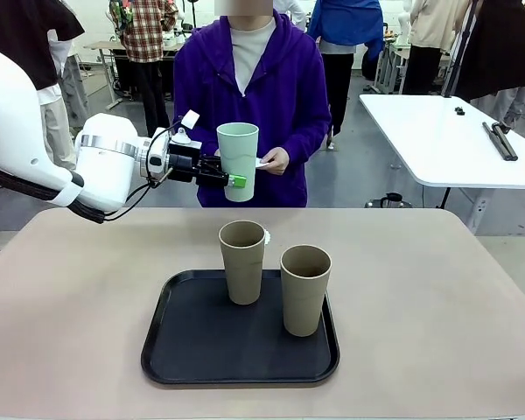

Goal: Place coasters on the table and set cups on them.
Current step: Pick up one Reusable plastic cup and place it on a coaster set by the human.

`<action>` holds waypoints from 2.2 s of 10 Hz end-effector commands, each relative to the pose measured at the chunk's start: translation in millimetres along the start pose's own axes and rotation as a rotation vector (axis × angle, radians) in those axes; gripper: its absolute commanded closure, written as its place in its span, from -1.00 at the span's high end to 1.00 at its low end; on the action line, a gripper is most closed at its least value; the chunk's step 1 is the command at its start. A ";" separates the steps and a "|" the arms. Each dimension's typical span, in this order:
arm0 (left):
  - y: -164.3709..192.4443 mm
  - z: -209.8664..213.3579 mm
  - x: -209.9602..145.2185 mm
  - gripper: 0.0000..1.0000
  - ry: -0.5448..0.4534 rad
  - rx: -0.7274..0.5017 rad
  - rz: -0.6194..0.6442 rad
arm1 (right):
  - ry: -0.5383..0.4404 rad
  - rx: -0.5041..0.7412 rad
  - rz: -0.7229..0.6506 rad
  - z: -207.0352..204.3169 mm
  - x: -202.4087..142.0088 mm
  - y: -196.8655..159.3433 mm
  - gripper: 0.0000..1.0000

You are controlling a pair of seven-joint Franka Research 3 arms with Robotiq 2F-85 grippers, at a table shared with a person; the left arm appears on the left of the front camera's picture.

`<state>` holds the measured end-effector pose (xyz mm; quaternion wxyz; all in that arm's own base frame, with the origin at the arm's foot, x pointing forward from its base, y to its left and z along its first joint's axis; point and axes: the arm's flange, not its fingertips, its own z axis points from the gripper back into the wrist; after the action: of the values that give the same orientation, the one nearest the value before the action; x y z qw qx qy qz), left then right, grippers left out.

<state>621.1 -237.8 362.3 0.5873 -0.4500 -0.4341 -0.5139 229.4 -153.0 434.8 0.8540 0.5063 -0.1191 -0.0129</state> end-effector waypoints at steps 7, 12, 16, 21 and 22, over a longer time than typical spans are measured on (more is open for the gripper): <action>12.0 -30.9 -24.5 0.68 0.048 -0.050 -0.068 | -0.002 0.012 0.003 -0.1 0.8 0.3 1.00; 31.1 -47.5 -57.1 0.68 0.018 -0.073 -0.035 | -0.002 0.012 0.003 -0.1 0.8 0.3 1.00; 25.1 -44.6 -65.0 0.68 0.040 -0.069 -0.025 | -0.002 0.012 0.003 -0.1 0.8 0.3 1.00; 24.6 -44.8 -67.2 0.68 0.039 -0.074 -0.021 | -0.002 0.012 0.003 -0.1 0.8 0.3 1.00; 19.4 -45.1 -71.6 0.68 0.052 -0.068 -0.025 | -0.002 0.012 0.003 -0.1 0.8 0.3 1.00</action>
<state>640.2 -265.2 282.9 0.5749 -0.4568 -0.4066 -0.5436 229.3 -153.0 434.8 0.8540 0.5063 -0.1191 -0.0129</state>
